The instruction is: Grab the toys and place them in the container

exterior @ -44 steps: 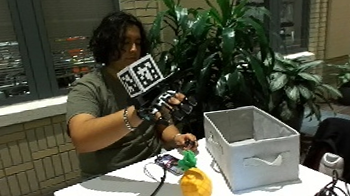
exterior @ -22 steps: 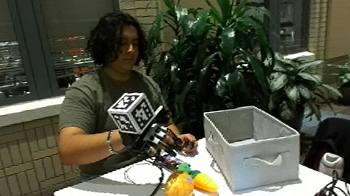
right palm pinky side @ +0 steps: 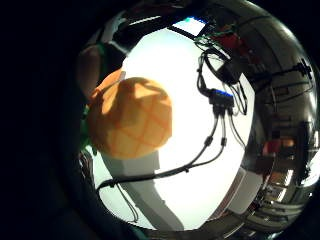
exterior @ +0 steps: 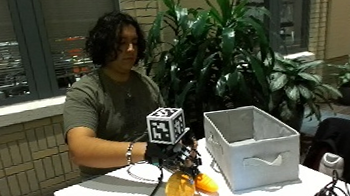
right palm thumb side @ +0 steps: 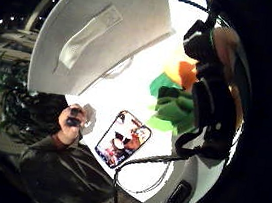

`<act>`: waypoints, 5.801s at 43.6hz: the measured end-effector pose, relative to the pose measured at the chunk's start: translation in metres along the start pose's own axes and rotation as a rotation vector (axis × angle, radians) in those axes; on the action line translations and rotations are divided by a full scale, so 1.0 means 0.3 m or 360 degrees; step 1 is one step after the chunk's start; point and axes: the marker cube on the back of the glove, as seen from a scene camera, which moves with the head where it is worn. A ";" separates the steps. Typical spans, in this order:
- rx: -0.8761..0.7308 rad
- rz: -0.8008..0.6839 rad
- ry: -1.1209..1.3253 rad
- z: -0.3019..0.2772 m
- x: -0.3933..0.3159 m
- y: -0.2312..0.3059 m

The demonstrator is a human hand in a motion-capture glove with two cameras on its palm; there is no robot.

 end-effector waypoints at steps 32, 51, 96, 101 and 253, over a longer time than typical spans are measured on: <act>-0.0297 -0.0089 0.0307 0.109 -0.015 -0.040; -0.0336 -0.0118 0.0504 0.112 -0.019 -0.142; 0.0527 0.0033 0.0185 -0.200 0.042 -0.144; 0.0512 0.0005 0.0066 -0.340 -0.007 -0.149; 0.0429 -0.0213 -0.0203 -0.597 -0.030 0.213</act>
